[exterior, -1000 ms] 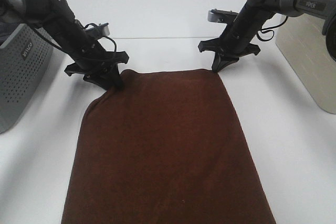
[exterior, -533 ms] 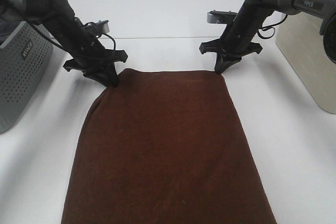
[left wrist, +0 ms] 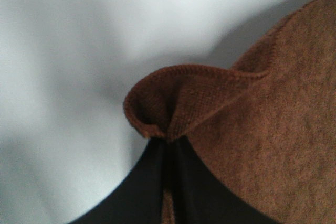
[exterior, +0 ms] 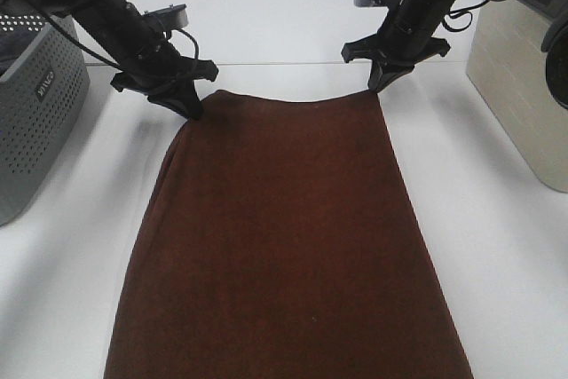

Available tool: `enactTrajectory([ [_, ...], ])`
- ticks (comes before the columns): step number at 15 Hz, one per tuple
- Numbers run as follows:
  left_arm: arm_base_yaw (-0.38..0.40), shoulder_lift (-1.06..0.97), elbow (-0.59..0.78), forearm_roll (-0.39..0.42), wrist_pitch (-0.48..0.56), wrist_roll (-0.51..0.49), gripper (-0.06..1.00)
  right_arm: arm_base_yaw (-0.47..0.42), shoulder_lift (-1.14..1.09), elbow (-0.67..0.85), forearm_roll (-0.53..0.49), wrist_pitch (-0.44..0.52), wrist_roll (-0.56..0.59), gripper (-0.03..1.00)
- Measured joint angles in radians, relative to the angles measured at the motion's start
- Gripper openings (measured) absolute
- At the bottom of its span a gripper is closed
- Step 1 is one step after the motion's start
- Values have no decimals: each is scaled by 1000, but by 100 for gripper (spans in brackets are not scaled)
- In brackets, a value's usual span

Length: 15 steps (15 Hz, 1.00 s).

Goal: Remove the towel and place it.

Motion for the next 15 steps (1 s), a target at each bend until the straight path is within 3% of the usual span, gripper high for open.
enactTrajectory([
  [6, 0, 0, -125, 3, -138, 30, 1, 0, 0, -114, -17, -125, 2, 1],
  [15, 0, 29, -131, 6, -474, 130, 1, 0, 0, -118, -22, -430, -2, 1],
])
